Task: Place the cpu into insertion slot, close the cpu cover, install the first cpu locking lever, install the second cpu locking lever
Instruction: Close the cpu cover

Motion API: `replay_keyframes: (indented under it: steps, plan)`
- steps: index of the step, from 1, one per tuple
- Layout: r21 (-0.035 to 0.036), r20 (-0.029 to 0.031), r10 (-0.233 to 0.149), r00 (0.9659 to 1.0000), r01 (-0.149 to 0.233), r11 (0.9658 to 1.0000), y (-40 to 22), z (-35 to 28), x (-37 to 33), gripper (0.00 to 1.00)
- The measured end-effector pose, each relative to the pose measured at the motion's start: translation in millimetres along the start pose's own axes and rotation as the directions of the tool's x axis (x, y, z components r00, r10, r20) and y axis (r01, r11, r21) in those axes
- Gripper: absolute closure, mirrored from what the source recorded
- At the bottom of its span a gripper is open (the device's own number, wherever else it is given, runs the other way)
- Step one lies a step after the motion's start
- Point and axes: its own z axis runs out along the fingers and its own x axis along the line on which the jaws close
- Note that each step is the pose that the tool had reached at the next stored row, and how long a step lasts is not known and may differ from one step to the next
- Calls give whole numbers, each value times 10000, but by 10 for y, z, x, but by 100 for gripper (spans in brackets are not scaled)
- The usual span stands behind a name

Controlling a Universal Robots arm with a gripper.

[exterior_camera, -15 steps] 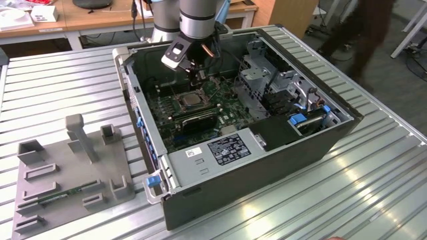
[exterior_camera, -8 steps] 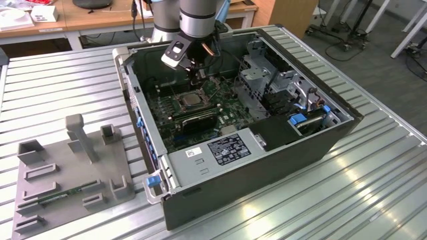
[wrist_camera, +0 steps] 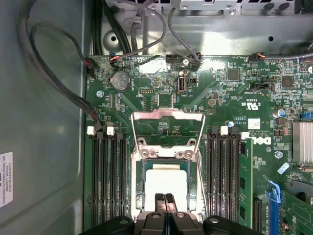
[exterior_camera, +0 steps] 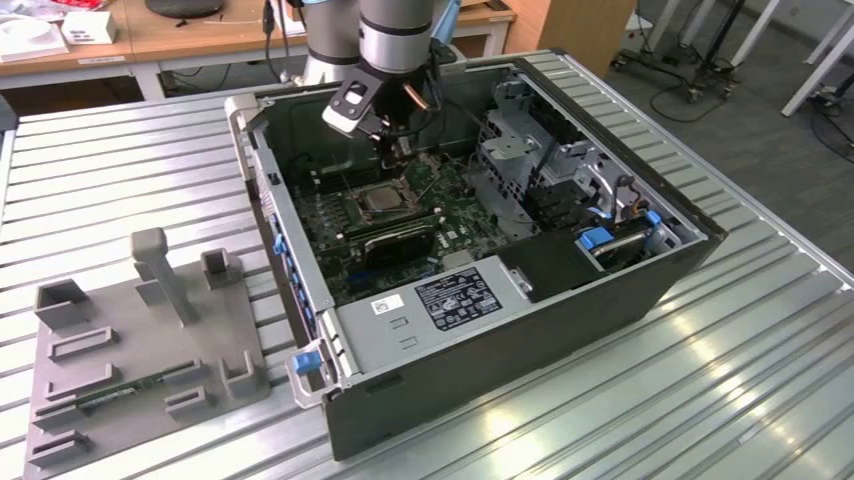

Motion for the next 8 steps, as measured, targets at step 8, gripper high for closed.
replay_keyframes:
  steps: [8]
  plan:
    - [0,-1,0,10000,0,10000,1,-78,4,89]
